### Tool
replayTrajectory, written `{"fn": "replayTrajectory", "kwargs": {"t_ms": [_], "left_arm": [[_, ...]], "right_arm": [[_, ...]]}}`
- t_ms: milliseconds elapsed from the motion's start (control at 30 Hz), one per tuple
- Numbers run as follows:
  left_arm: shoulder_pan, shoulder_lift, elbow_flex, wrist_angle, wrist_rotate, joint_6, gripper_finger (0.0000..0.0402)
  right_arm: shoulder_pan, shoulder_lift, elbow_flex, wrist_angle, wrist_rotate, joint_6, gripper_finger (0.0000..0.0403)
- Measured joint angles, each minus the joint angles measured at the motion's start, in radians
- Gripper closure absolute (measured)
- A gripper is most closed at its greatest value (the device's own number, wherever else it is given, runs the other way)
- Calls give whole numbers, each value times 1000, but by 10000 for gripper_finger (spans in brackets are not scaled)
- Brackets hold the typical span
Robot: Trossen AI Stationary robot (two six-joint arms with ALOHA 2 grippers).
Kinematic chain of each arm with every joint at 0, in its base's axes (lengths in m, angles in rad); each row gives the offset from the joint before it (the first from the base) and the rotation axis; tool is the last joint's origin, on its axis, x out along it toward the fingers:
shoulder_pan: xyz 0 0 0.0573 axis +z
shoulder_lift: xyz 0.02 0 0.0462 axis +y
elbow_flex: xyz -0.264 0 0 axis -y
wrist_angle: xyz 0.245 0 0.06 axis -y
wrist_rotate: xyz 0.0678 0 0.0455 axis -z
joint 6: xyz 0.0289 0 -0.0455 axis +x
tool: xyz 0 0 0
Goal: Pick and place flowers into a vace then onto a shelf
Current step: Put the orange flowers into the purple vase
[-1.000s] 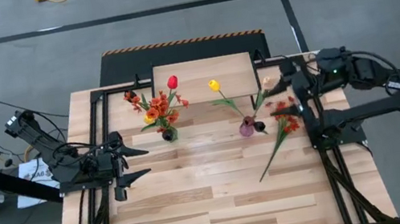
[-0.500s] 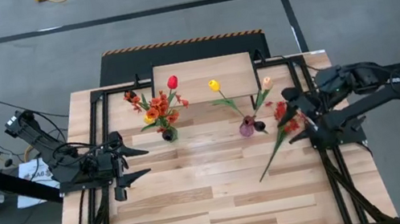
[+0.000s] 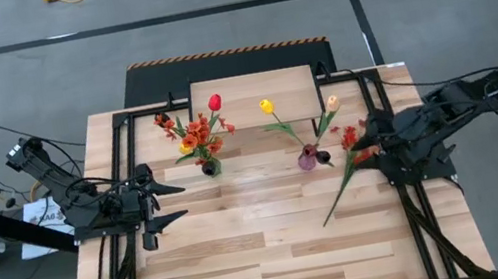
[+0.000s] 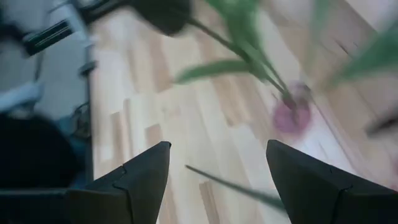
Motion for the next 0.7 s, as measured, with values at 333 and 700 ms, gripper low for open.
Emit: {"fn": "replayTrajectory", "kwargs": {"t_ms": [333, 700], "left_arm": [[0, 0, 0, 0, 0, 0, 178], [0, 0, 0, 0, 26, 0, 178]], "right_arm": [[218, 105, 0, -273, 340, 672, 142], [285, 409, 0, -362, 377, 1013, 143]]}}
